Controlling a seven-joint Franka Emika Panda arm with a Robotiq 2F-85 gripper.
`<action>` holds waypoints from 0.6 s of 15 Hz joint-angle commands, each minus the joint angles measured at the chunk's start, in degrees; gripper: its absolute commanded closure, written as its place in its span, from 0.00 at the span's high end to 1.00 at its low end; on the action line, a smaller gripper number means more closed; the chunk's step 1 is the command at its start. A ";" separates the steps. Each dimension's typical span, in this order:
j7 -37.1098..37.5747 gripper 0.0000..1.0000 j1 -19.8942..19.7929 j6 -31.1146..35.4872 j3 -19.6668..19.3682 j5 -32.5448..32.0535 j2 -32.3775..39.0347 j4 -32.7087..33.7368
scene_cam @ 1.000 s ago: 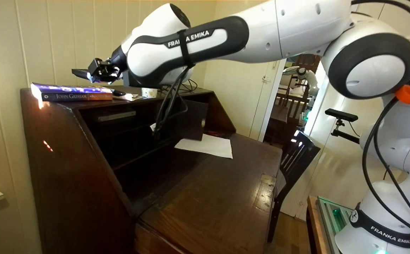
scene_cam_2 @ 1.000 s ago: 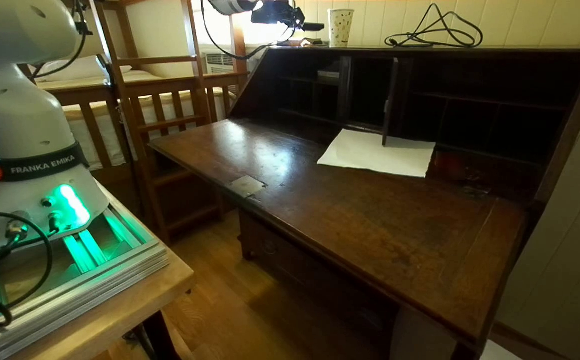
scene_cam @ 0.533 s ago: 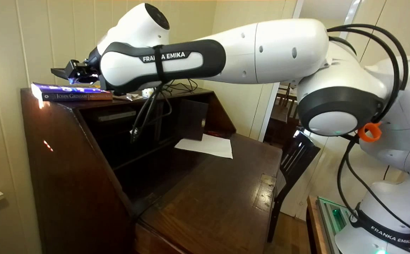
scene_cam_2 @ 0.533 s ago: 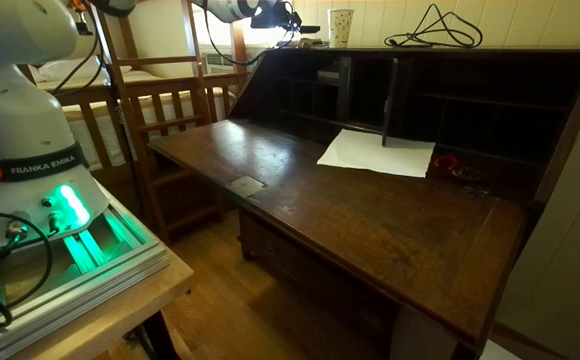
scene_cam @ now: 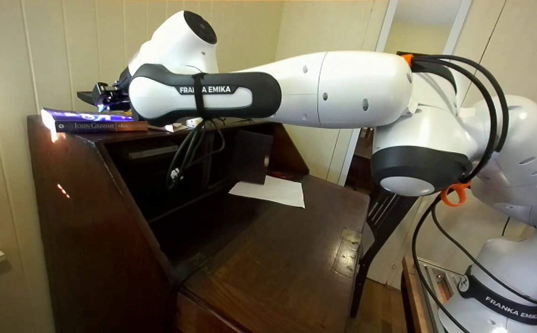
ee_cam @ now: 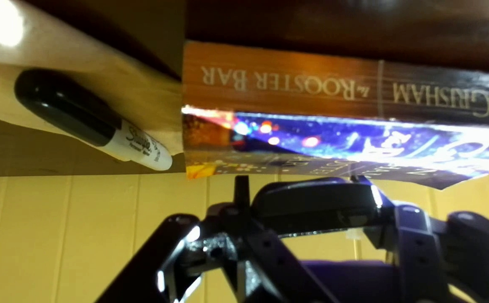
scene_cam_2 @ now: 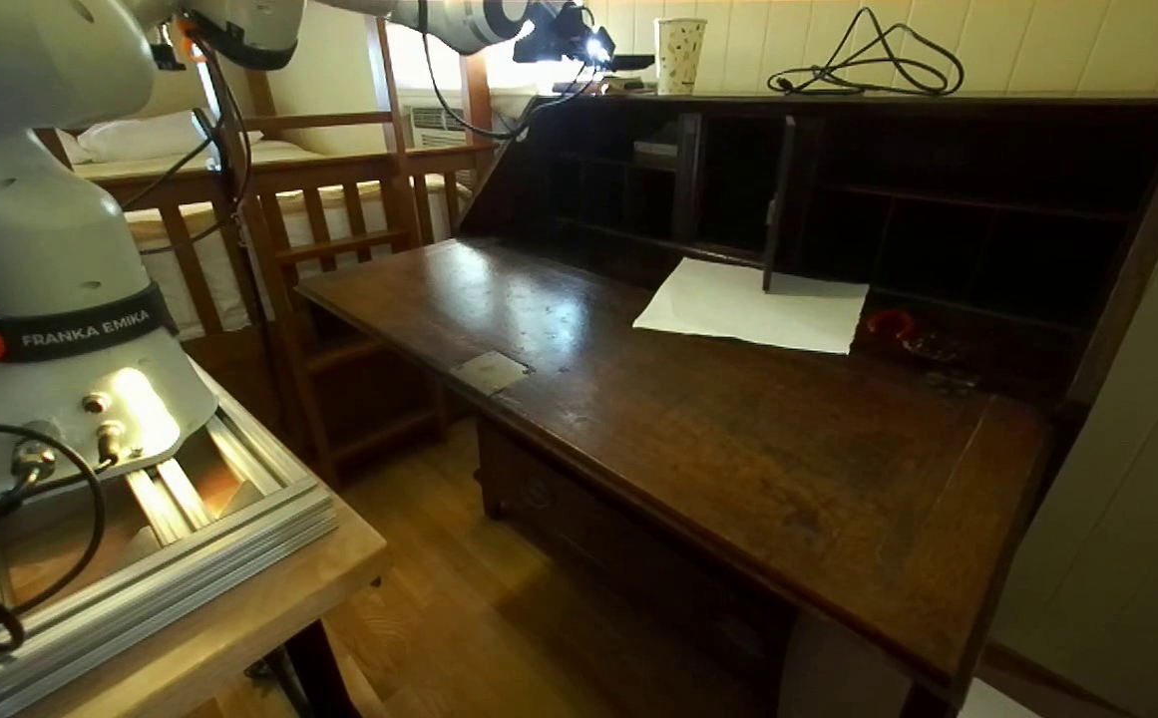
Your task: Put the remote on top of the dresser
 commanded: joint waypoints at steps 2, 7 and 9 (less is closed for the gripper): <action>2.18 0.36 -1.16 -1.17 -2.57 2.31 -3.00 4.74; 2.48 0.36 0.00 -0.92 -1.54 2.44 -1.64 3.17; 3.19 0.86 -1.12 -1.65 -0.58 0.65 -1.72 4.80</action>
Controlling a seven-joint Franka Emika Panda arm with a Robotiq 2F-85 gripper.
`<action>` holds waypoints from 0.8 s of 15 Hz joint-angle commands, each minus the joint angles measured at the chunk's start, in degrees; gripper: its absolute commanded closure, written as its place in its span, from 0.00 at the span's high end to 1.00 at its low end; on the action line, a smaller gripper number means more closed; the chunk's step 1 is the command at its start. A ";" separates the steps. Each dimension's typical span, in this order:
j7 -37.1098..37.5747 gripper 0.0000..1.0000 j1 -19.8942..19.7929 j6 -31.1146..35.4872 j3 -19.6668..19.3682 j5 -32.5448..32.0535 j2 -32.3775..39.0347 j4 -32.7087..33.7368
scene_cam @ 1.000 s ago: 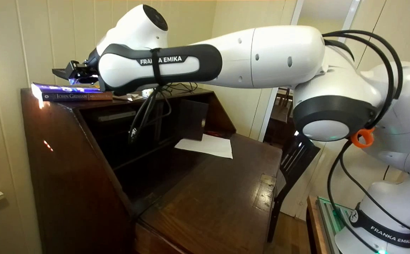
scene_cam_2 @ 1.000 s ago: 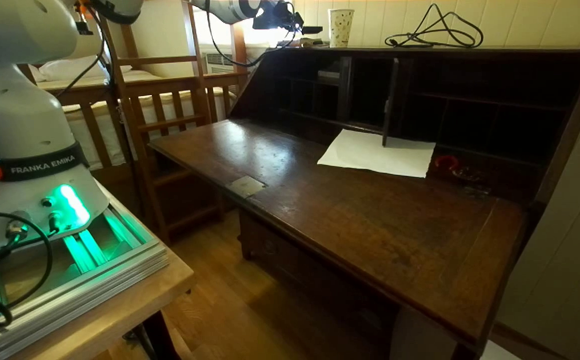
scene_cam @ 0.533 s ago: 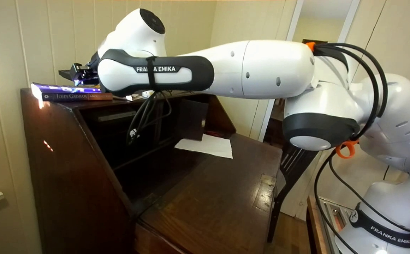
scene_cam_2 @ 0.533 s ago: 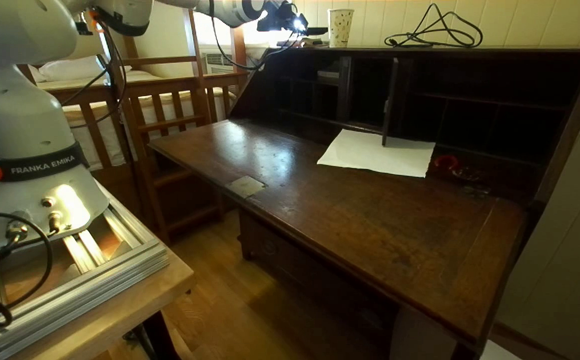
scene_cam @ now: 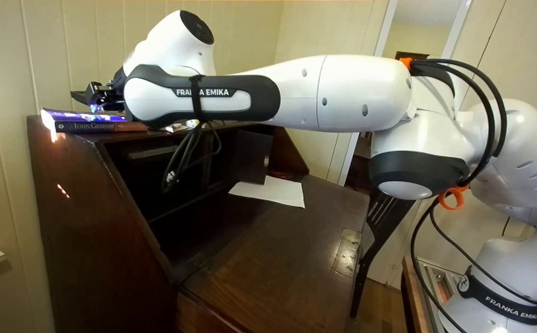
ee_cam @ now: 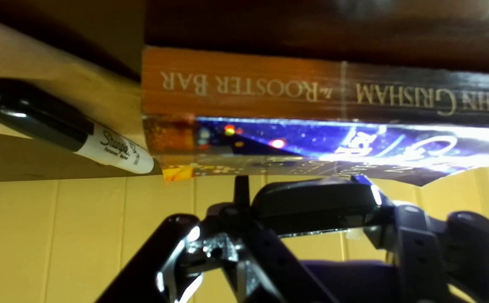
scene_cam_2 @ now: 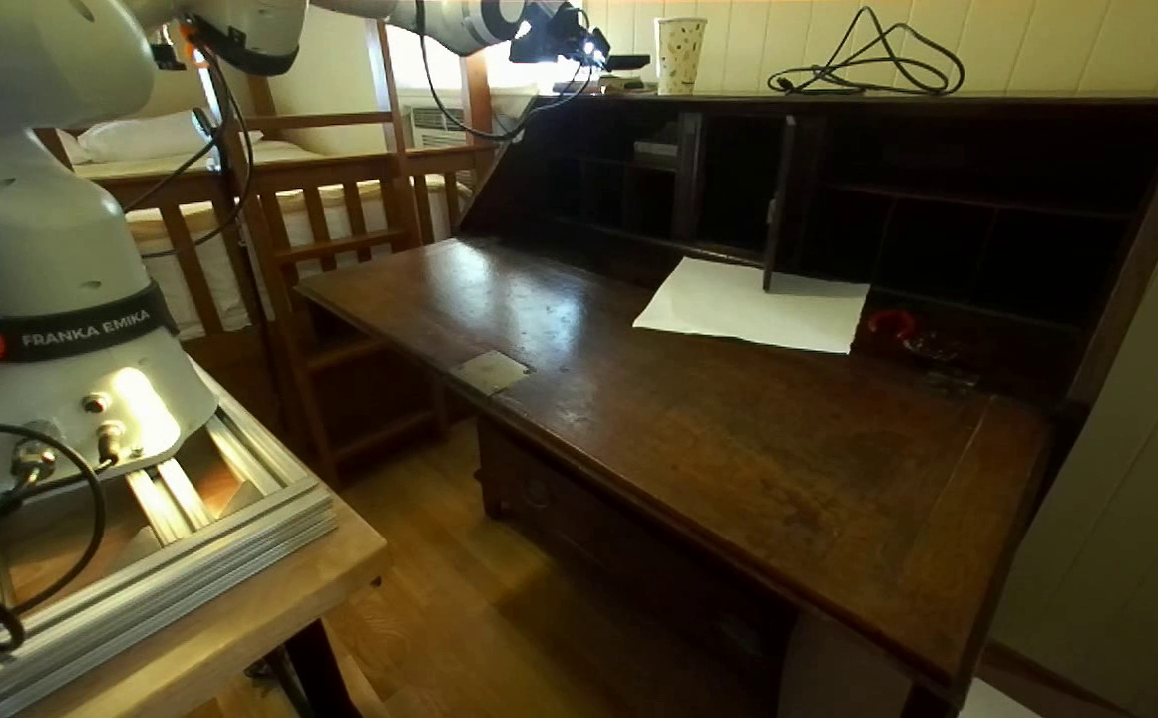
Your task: Put the remote on top of the dresser
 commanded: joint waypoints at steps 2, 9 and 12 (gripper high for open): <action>1.59 0.93 -0.75 -1.76 -0.25 -0.47 -0.39 2.79; 1.14 1.00 1.54 -1.68 -1.05 -0.82 1.15 0.41; -1.00 1.00 5.61 -0.83 -2.73 -0.91 4.23 -5.05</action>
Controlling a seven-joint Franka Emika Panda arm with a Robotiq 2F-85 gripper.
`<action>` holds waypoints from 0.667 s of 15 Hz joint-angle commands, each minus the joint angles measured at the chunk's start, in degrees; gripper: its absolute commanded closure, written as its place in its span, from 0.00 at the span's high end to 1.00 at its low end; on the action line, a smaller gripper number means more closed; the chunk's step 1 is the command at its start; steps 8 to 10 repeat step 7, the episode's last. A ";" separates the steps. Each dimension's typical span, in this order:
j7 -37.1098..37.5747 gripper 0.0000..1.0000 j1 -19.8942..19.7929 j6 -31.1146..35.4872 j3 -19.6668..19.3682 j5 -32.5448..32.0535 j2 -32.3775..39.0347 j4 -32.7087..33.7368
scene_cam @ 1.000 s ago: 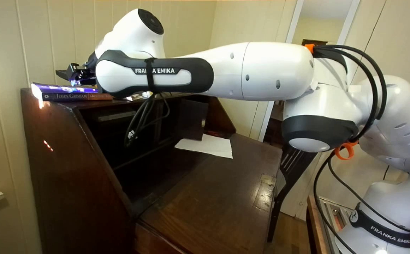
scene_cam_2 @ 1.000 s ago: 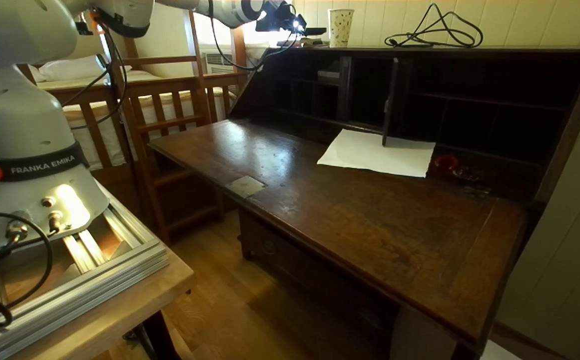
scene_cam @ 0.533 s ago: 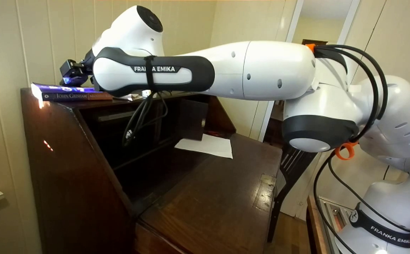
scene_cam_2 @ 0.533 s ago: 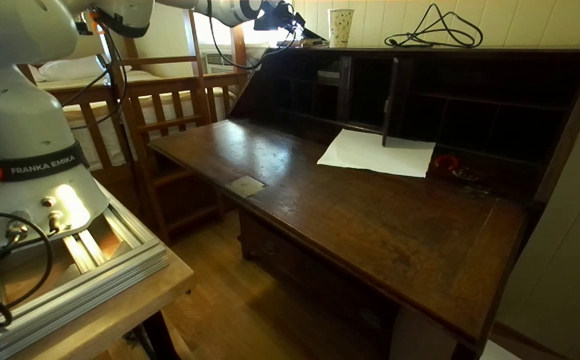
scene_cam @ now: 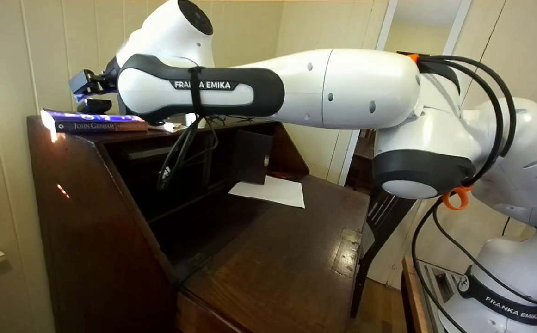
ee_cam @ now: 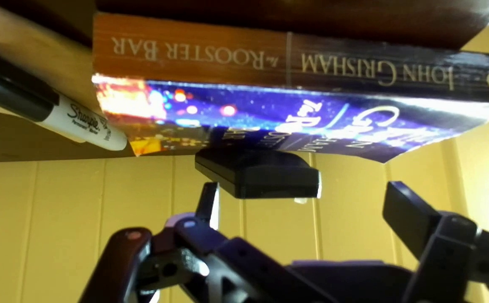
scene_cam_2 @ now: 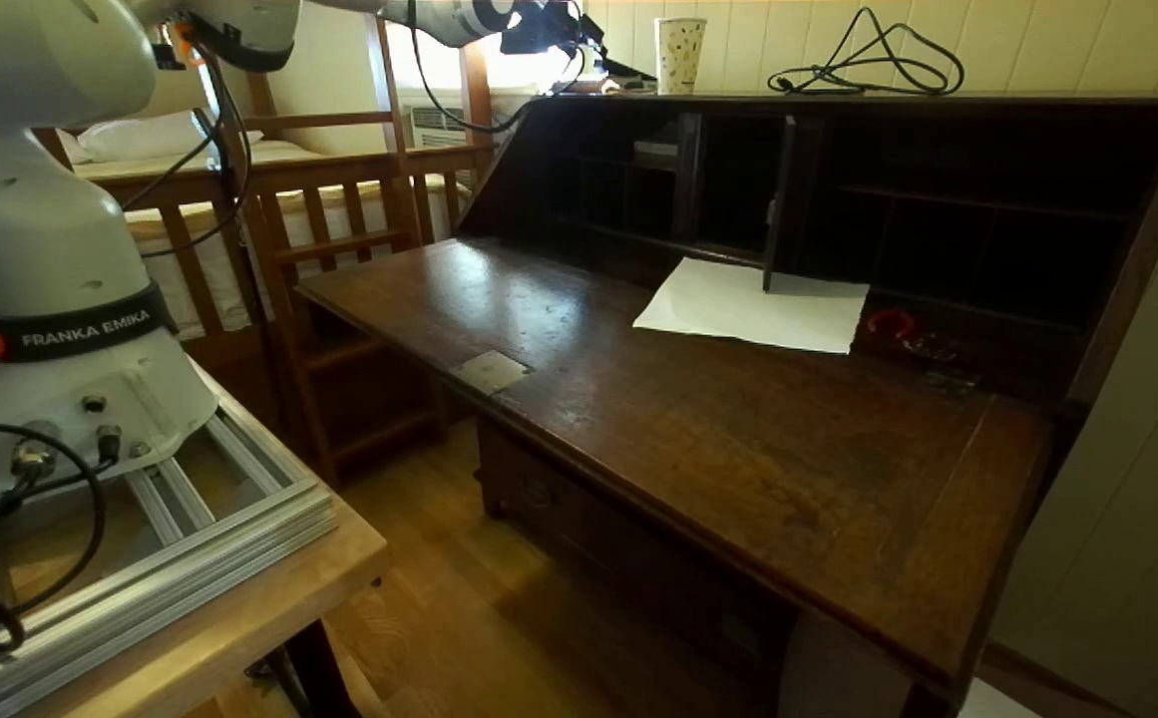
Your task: Put the remote on top of the dresser
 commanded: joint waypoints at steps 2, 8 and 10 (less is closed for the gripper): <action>-4.24 1.00 9.16 2.48 -4.45 -1.19 6.45 -12.99; -3.21 1.00 11.10 4.51 -9.87 -0.26 5.57 -13.68; -3.21 1.00 11.10 4.51 -9.87 -0.26 5.57 -13.68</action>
